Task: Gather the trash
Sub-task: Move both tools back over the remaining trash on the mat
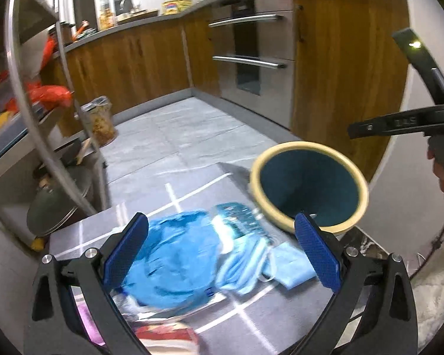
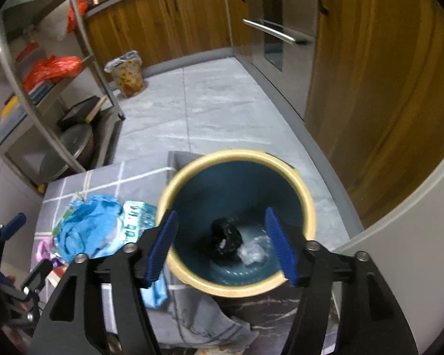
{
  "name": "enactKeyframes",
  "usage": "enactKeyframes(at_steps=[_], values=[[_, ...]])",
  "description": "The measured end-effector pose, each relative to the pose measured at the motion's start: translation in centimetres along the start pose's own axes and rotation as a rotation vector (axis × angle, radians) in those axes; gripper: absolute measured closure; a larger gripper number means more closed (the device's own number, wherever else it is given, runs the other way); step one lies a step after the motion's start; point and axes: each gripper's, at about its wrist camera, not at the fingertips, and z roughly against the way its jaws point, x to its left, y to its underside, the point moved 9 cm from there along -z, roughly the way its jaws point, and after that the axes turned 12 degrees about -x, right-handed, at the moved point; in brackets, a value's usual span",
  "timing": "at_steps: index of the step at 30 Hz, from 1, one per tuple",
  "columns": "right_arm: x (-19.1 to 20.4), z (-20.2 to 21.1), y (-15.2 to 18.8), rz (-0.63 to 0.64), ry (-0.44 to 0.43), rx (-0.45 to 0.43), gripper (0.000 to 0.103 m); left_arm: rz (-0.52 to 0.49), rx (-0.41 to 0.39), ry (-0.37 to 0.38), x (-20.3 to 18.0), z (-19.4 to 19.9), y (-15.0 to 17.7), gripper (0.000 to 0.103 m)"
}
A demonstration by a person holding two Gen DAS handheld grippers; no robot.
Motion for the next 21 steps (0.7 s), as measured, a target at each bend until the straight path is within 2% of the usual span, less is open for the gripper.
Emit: enactKeyframes(at_steps=[1,3,9,12,16,21], values=[[0.9,0.0,0.2,0.002,-0.011,-0.007,0.026,0.001,0.005,-0.026,0.8,0.0,0.2,0.006],[2.6,-0.2,0.8,-0.01,-0.034,-0.002,0.024,0.024,0.016,-0.071,2.7,0.1,0.7,0.006],[7.4,-1.0,3.7,0.002,-0.076,0.027,0.023,0.123,0.004,-0.19,8.6,1.7,1.4,0.006],[9.4,-1.5,5.3,0.005,-0.094,0.057,0.023,0.216,0.009,-0.227,11.9,2.7,2.5,0.006],[11.4,-2.0,5.6,0.009,-0.101,0.056,0.023,0.307,0.001,-0.282,15.6,4.3,3.5,0.006],[12.8,-3.6,5.7,-0.014,-0.081,0.072,0.023,0.292,0.01,-0.377,18.5,6.0,5.0,0.006]])
